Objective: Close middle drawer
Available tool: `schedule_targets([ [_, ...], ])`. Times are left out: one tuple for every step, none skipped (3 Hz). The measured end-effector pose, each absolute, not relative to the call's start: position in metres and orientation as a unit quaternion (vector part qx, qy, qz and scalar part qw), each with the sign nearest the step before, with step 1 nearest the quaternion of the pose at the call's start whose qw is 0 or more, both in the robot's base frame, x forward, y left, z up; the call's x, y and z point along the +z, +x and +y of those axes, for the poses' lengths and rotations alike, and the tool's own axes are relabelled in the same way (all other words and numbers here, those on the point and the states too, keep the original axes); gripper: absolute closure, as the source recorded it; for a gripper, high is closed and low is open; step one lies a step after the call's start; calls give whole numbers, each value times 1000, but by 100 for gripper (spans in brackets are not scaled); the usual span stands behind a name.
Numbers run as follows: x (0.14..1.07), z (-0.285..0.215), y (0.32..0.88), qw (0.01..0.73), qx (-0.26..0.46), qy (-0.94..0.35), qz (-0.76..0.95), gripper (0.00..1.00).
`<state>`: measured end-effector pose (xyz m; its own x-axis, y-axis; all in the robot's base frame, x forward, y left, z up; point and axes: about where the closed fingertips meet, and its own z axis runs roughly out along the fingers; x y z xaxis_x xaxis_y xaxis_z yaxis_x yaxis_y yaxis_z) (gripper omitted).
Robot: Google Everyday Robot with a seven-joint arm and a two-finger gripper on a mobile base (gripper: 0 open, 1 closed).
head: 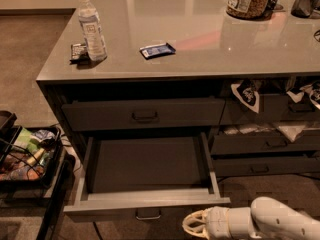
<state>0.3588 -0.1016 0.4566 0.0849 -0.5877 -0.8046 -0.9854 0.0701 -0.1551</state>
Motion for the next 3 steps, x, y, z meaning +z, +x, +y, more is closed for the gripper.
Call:
schedule_targets([
  [413, -87, 365, 419, 253, -597, 635, 100],
  [413, -87, 365, 419, 253, -597, 635, 100],
  [403, -89, 372, 438, 236, -585, 640, 100],
])
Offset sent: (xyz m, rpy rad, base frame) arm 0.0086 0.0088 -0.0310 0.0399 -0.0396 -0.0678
